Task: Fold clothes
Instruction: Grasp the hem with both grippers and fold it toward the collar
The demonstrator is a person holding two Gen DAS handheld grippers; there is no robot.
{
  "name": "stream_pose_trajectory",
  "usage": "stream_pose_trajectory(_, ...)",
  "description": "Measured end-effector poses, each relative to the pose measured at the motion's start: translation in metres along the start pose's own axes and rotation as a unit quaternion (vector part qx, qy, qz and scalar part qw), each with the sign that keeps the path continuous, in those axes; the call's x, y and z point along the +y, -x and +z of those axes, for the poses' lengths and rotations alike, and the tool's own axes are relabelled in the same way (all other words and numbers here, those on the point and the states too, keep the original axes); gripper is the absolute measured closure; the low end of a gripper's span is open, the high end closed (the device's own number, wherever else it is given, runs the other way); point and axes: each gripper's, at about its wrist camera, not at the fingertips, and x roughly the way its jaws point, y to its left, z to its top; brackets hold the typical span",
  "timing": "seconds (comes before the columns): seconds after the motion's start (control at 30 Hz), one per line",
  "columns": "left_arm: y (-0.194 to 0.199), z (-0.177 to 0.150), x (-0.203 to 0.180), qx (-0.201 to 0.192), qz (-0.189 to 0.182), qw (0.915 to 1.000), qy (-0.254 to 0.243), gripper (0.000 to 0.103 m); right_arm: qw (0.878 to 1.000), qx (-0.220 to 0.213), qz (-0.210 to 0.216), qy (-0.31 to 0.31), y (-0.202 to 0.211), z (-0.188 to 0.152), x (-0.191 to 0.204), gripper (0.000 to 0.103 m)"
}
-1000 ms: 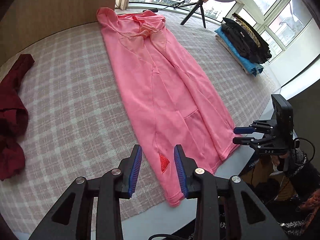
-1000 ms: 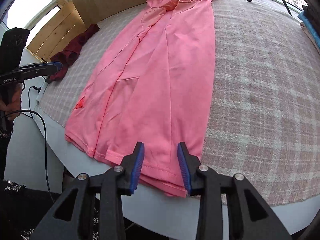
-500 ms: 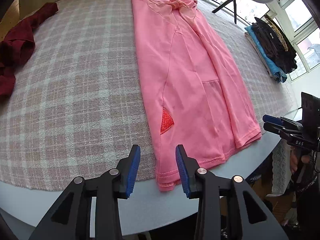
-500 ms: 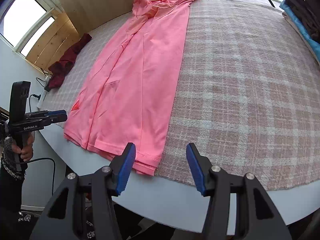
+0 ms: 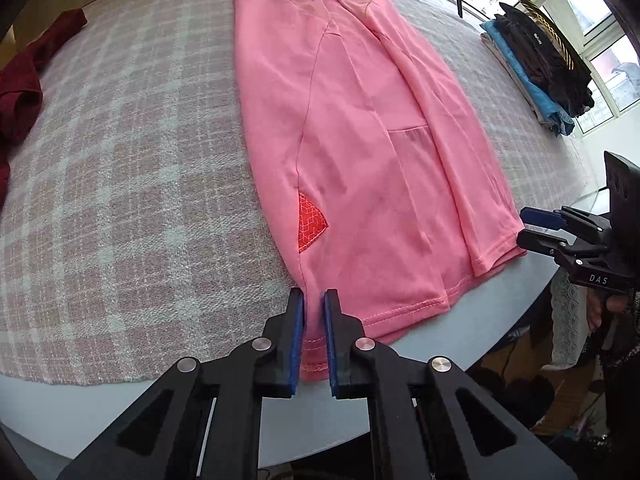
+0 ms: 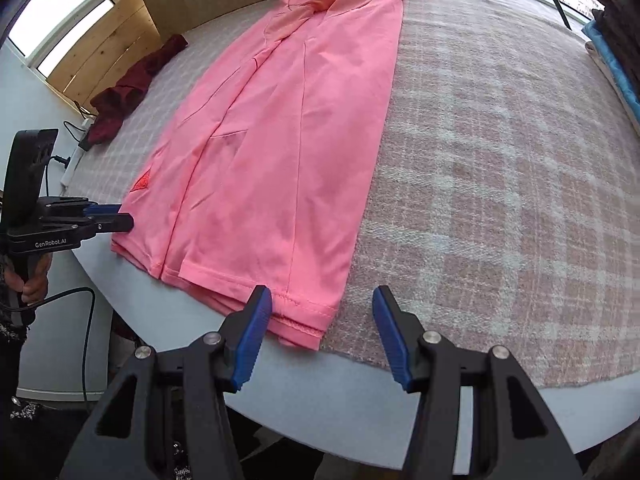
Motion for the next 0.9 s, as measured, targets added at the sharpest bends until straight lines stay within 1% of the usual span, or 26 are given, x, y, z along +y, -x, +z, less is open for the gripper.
stream_pose_trajectory(0.03, 0.0, 0.001, 0.002, 0.002, -0.001, 1.0, -0.003, 0.1, 1.0, 0.002, -0.002, 0.004, -0.001, 0.0, 0.002, 0.051)
stream_pose_trajectory(0.07, 0.0, 0.002, 0.003, 0.005, -0.004, 1.0, -0.004, 0.1, 1.0, 0.004, -0.002, 0.007, -0.001, 0.0, 0.002, 0.053)
stream_pose_trajectory(0.1, 0.0, 0.003, 0.005, 0.006, -0.007, 1.0, -0.004, 0.1, 1.0, 0.004, -0.002, 0.008, -0.001, 0.001, 0.002, 0.064)
stream_pose_trajectory(0.13, 0.001, 0.003, 0.007, 0.006, -0.011, 0.9999, -0.002, 0.101, 1.0, 0.009, 0.008, 0.003, -0.002, 0.002, 0.001, 0.091)
stream_pose_trajectory(0.17, 0.001, 0.004, 0.009, 0.007, -0.021, 0.9998, 0.003, 0.101, 0.999, 0.014, 0.027, -0.01, -0.005, 0.002, -0.002, 0.098)
stream_pose_trajectory(0.23, 0.004, 0.006, 0.015, 0.011, -0.061, 0.998, 0.014, 0.101, 0.998, 0.018, 0.057, -0.033, -0.006, 0.003, -0.008, 0.098)
stream_pose_trajectory(0.3, 0.01, 0.01, 0.018, 0.013, -0.092, 0.9955, 0.019, 0.101, 0.994, 0.024, 0.094, -0.057, -0.003, 0.006, -0.012, 0.098)
stream_pose_trajectory(0.37, 0.022, 0.018, 0.02, 0.011, -0.125, 0.9919, 0.019, 0.101, 0.986, 0.019, 0.143, -0.089, 0.006, 0.01, -0.016, 0.098)
stream_pose_trajectory(0.47, 0.044, 0.045, 0.027, -0.003, -0.17, 0.9853, 0.019, 0.101, 0.975, -0.004, 0.192, -0.116, 0.026, 0.027, -0.018, 0.098)
stream_pose_trajectory(0.5, 0.05, 0.056, 0.032, -0.009, -0.184, 0.9826, 0.019, 0.101, 0.971, -0.013, 0.202, -0.124, 0.033, 0.037, -0.02, 0.098)
stream_pose_trajectory(0.57, 0.061, 0.08, 0.037, -0.022, -0.202, 0.979, 0.009, 0.101, 0.965, -0.033, 0.223, -0.137, 0.046, 0.059, -0.023, 0.098)
stream_pose_trajectory(0.63, 0.07, 0.116, 0.043, -0.038, -0.201, 0.9789, -0.005, 0.101, 0.958, -0.057, 0.237, -0.15, 0.054, 0.09, -0.029, 0.098)
stream_pose_trajectory(0.67, 0.069, 0.131, 0.047, -0.048, -0.193, 0.9799, -0.01, 0.101, 0.956, -0.068, 0.241, -0.156, 0.057, 0.108, -0.033, 0.098)
stream_pose_trajectory(0.7, 0.065, 0.155, 0.046, -0.056, -0.182, 0.9817, -0.011, 0.101, 0.954, -0.078, 0.24, -0.162, 0.056, 0.126, -0.038, 0.098)
stream_pose_trajectory(0.8, 0.037, 0.219, 0.056, -0.069, -0.153, 0.9858, -0.005, 0.101, 0.952, -0.1, 0.222, -0.184, 0.043, 0.185, -0.058, 0.098)
stream_pose_trajectory(0.83, 0.016, 0.238, 0.062, -0.064, -0.144, 0.9875, -0.004, 0.098, 0.949, -0.105, 0.221, -0.199, 0.033, 0.205, -0.067, 0.098)
stream_pose_trajectory(0.87, -0.001, 0.255, 0.07, -0.056, -0.126, 0.9904, 0.004, 0.098, 0.946, -0.104, 0.223, -0.209, 0.022, 0.223, -0.078, 0.096)
stream_pose_trajectory(0.9, -0.015, 0.268, 0.081, -0.042, -0.112, 0.9927, 0.017, 0.094, 0.949, -0.09, 0.209, -0.219, 0.01, 0.239, -0.088, 0.091)
